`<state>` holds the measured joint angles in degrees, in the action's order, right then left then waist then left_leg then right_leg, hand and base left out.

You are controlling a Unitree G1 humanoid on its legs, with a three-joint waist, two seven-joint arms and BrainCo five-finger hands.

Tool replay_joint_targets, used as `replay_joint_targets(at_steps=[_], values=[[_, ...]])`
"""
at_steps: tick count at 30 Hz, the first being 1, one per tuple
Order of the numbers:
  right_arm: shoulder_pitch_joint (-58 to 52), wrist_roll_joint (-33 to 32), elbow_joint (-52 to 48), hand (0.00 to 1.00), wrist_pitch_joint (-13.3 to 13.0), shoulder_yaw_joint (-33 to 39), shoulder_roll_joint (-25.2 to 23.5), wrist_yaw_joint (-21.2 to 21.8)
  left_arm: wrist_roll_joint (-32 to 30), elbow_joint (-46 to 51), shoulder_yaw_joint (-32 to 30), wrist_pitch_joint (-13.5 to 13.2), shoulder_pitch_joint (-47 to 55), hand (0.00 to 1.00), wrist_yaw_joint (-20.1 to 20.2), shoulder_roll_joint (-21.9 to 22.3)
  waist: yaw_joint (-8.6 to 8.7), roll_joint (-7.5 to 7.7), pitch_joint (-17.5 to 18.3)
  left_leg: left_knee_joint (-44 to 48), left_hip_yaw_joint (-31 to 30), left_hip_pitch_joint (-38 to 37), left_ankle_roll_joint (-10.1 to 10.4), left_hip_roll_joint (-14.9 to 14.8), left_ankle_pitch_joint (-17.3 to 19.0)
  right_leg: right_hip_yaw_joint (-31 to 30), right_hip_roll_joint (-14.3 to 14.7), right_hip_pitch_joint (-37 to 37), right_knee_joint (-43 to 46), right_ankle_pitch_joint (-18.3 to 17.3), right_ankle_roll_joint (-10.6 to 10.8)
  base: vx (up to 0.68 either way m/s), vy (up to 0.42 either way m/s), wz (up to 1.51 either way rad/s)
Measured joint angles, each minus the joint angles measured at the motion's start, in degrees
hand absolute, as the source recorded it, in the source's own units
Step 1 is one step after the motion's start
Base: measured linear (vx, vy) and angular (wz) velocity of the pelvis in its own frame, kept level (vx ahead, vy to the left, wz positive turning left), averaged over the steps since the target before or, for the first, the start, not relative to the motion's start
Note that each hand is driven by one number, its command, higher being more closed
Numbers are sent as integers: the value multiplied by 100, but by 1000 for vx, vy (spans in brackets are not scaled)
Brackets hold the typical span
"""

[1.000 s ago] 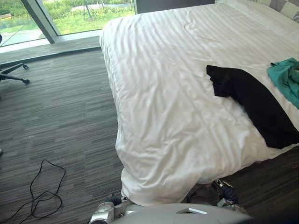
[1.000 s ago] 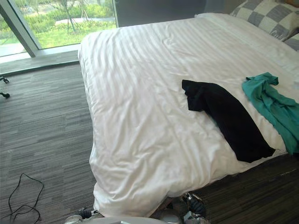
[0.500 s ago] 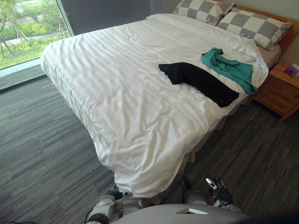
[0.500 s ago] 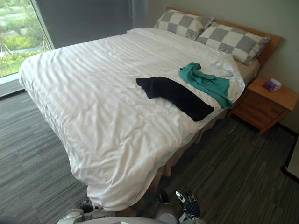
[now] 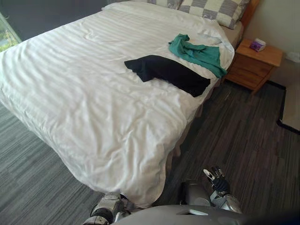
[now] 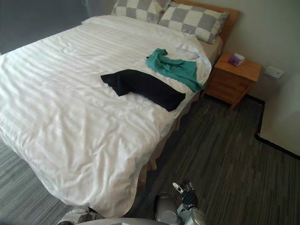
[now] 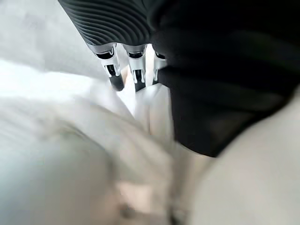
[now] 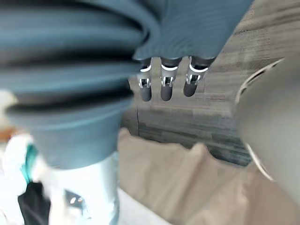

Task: Tidy the bed and pick cloth on bed and put in laundry

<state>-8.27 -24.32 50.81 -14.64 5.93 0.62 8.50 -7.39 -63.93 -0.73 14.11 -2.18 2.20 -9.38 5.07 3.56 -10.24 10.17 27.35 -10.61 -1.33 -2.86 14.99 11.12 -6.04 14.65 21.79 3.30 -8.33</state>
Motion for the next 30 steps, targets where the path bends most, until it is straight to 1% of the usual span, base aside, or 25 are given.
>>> replay_joint_targets(at_steps=[1, 2, 3, 4, 5, 6, 7, 8, 9, 10, 12, 14, 15, 16, 17, 18, 19, 20, 21, 27, 29, 30], values=[[178, 141, 236, 0, 54, 160, 64, 39, 9, 15, 29, -83, 61, 0, -4, 32, -227, -205, -29, -662, 14, 43, -84, -4, -158, 100, 269, -199, -561, 264, 173, -291, 3, -170], [222, 214, 316, 0, 77, 366, 200, 30, 4, 75, 53, -164, 155, 0, -8, 48, -254, -394, -71, -1214, 434, -79, 70, -92, -894, 1084, 14, -280, 664, -739, 257, -217, -22, -180], [261, 256, 476, 0, 93, 422, 220, 32, 11, 148, 65, -212, 245, 0, -19, -32, -278, -254, -76, -1182, 727, -133, 21, 8, -941, 1356, -337, -591, 958, -1292, 536, -196, -78, -148], [205, 333, 561, 0, 118, 441, 269, 37, 7, 199, 79, -231, 361, 0, -39, -34, -282, -224, -42, -965, 999, -105, 23, -77, -870, 1525, -554, -1105, 789, -1639, 771, -100, -91, -108], [186, 368, 561, 0, 116, 431, 275, 39, 10, 198, 75, -231, 395, 0, -69, -18, -308, -244, -18, -832, 1113, -54, 47, -136, -811, 1517, -610, -1351, 529, -1646, 868, -128, -151, -125], [167, 516, 566, 0, 112, 344, 240, 53, 16, 199, 72, -240, 478, 0, -132, -36, -351, -200, 39, -577, 1316, 79, 137, -221, -718, 1358, -701, -1810, -283, -1410, 1219, -128, -199, -127], [154, 610, 611, 0, 110, 279, 161, 83, 30, 196, 72, -253, 526, 0, -195, -112, -373, -53, 106, -379, 1468, 281, 188, -251, -691, 1095, -683, -2094, -1242, -1321, 1541, -132, -244, -107], [190, 636, 637, 0, 111, 273, 183, 94, 53, 173, 75, -253, 501, 0, -254, -62, -339, -137, 60, -340, 1463, 326, 218, -349, -704, 1112, -526, -2192, -1556, -1134, 1488, -197, -287, -61], [120, 664, 618, 0, 92, 282, 225, 100, 131, 175, 82, -280, 549, 0, -285, -31, -280, -198, 56, -430, 1444, 366, 292, -398, -856, 1098, -345, -2256, -1973, -901, 1410, -199, -249, -21], [18, 640, 662, 0, 120, 341, 265, 91, 148, 186, 84, -344, 543, 0, -345, 3, -259, -273, 75, -559, 1456, 341, 325, -437, -992, 1062, -221, -2316, -2204, -773, 1361, -195, -204, -22], [-72, 675, 656, 0, 177, 351, 344, 88, 178, 187, 79, -403, 620, 0, -441, 30, -270, -334, 112, -592, 1483, 330, 366, -525, -1082, 993, -93, -2326, -2339, -709, 1278, -132, -125, -16], [-87, 750, 665, 0, 216, 347, 399, 89, 236, 192, 50, -534, 671, 0, -555, 46, -294, -302, 108, -519, 1413, 363, 383, -611, -1148, 849, 13, -2335, -2443, -633, 1174, -107, -117, -21], [-60, 783, 777, 0, 247, 344, 407, 93, 376, 196, -7, -643, 727, 0, -655, 21, -354, -263, 99, -479, 945, 371, 362, -607, -1184, 695, 61, -2331, -2495, -583, 1135, -53, -100, -42], [-25, 786, 821, 0, 256, 339, 411, 98, 432, 197, -50, -679, 752, 0, -685, 46, -393, -259, 103, -481, 632, 369, 363, -603, -1185, 605, 84, -2317, -2512, -559, 1126, -25, -109, -73], [40, 785, 902, 0, 269, 327, 434, 130, 516, 197, -198, -745, 785, 0, -752, 118, -467, -259, 104, -504, -20, 352, 397, -579, -1160, 377, 132, -2297, -2576, -494, 1120, 8, -70, -78], [83, 774, 935, 0, 301, 322, 462, 187, 598, 195, -229, -770, 815, 0, -749, 135, -468, -264, 107, -522, -507, 346, 468, -562, -1112, 218, 165, -2261, -2633, -438, 1129, 13, -45, -76], [82, 769, 935, 0, 301, 313, 462, 234, 622, 193, -228, -776, 824, 0, -740, 157, -466, -275, 114, -531, -617, 339, 520, -559, -1074, 151, 178, -2235, -2665, -398, 1140, 10, 1, -66], [65, 740, 938, 0, 309, 313, 481, 312, 619, 189, -226, -777, 830, 0, -708, 188, -459, -312, 139, -603, -567, 321, 589, -562, -972, 39, 206, -2185, -2767, -281, 1160, 6, 15, -39], [-58, 356, 1152, 0, 549, 184, 455, 482, 389, -38, 170, -710, 777, 0, -447, 13, -289, -223, 356, -1113, -619, 90, 372, -4, -1027, 27, -211, -2119, -2768, 14, 1376, 4, 15, -25], [-57, 333, 1152, 0, 553, 183, 455, 472, 415, -43, 169, -724, 827, 0, -447, 11, -290, -220, 354, -1118, -636, 97, 364, 5, -1032, 35, -217, -2115, -2768, 15, 1377, 0, 0, 0], [-50, 310, 1149, 0, 568, 186, 455, 398, 648, -43, 162, -782, 840, 0, -451, 7, -289, -208, 347, -1103, -638, 114, 363, 13, -1032, 37, -228, -2102, -2766, 19, 1385, 0, 0, 0], [-44, 301, 1148, 0, 577, 188, 451, 307, 877, -42, 149, -847, 846, 0, -453, 0, -288, -185, 332, -1060, -631, 144, 359, 14, -1022, 36, -237, -2088, -2756, 27, 1397, 0, 0, 0]])
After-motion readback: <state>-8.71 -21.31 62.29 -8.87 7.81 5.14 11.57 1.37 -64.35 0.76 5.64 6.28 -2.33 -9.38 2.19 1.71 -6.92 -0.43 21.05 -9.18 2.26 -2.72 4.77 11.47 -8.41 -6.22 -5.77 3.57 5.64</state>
